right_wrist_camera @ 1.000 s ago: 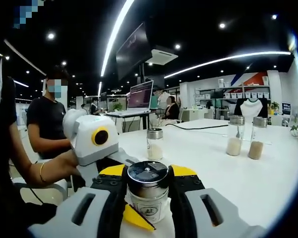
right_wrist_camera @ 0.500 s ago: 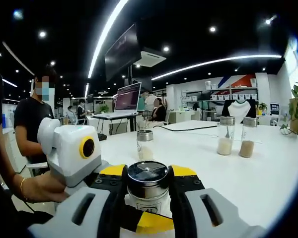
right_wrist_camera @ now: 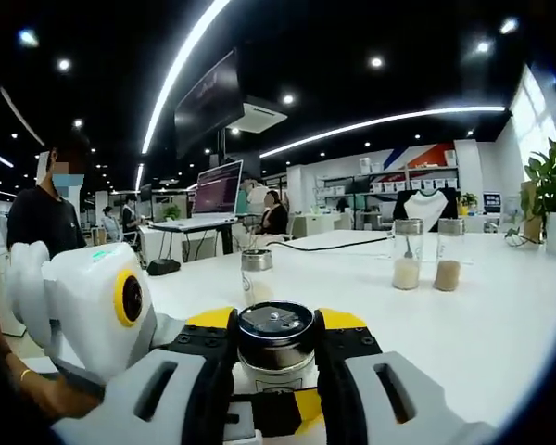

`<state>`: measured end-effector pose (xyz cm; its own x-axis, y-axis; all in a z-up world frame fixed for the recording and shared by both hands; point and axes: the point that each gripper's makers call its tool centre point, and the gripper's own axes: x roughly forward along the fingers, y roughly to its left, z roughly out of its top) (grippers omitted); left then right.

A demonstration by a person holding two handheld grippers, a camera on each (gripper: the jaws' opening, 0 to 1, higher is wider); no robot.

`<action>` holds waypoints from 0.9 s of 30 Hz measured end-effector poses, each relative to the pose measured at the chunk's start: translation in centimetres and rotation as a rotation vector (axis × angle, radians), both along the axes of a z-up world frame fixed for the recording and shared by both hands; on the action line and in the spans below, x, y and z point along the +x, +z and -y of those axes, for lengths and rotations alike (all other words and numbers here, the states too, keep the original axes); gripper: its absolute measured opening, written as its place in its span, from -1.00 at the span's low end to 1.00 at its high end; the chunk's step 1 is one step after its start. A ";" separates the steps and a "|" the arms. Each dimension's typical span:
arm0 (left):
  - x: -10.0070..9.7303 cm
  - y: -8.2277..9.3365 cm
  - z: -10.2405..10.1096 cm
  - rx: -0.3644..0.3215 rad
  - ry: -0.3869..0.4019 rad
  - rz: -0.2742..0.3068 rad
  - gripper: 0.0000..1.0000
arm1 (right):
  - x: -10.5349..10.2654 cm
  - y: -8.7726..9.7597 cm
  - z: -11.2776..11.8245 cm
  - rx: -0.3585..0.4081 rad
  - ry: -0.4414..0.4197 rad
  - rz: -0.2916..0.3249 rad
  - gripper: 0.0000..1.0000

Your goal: Rotate the seasoning bottle until the label or dispensing opening points toward the visible target arrow and the bottle remains upright within the marked orientation range

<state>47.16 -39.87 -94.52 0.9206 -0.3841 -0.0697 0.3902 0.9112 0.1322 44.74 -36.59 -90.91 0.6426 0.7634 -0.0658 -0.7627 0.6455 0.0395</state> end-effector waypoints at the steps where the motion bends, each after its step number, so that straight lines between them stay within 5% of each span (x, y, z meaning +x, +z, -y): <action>1: -0.1 -0.1 -0.1 -0.004 0.008 -0.002 -0.12 | 0.0 0.0 0.0 0.002 -0.004 0.001 -0.39; 15: -1.1 0.0 -1.2 -0.090 0.114 0.024 -0.20 | 0.2 -0.1 -0.3 0.003 -0.035 0.012 -0.39; 27: -1.0 -0.1 -1.2 -0.034 0.094 0.020 -0.22 | 0.1 -0.3 -0.3 0.004 -0.011 0.004 -0.38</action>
<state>46.16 -38.64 -94.57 0.9537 -0.2982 -0.0396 0.3008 0.9477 0.1070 44.84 -36.32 -91.24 0.6513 0.7564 -0.0598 -0.7557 0.6538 0.0391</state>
